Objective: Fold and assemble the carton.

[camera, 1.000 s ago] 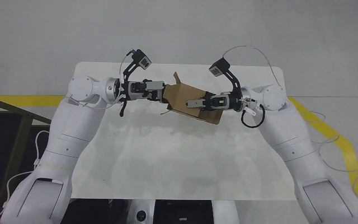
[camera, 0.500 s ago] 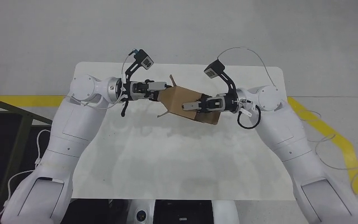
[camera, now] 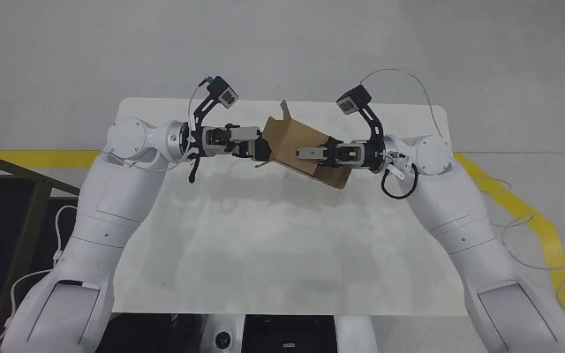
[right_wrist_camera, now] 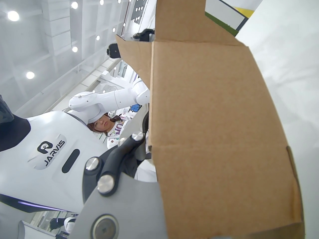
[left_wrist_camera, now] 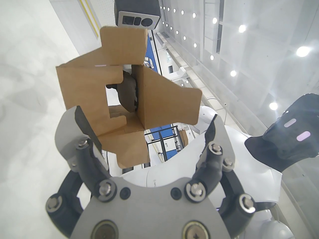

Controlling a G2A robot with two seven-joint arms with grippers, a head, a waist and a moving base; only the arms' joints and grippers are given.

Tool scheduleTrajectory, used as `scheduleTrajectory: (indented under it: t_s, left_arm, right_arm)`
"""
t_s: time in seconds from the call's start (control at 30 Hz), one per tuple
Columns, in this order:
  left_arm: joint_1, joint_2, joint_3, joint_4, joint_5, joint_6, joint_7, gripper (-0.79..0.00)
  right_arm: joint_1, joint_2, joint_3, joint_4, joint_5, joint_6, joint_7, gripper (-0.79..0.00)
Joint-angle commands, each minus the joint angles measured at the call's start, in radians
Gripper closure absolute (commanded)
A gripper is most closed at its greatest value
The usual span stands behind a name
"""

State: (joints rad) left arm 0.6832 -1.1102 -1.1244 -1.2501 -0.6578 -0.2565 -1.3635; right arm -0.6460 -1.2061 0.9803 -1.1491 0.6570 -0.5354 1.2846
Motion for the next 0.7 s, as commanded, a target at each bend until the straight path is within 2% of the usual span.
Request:
scheduleTrajectory:
  t_s: [0.0, 0.4, 0.67]
  left_arm:
    - [0.002, 0.001, -0.003, 0.000, 0.005, -0.001, 0.002, -0.785]
    - [0.011, 0.003, -0.010, -0.020, -0.001, 0.008, 0.004, -0.785]
    - [0.006, 0.002, -0.012, -0.020, -0.010, 0.010, 0.003, -0.785]
  right_arm:
    - [-0.003, 0.001, 0.012, 0.013, 0.002, -0.011, -0.014, 0.000]
    - [-0.030, 0.005, 0.054, 0.020, -0.078, -0.001, -0.174, 0.000]
    - [-0.039, -0.001, 0.033, -0.006, -0.145, 0.030, -0.210, 0.000]
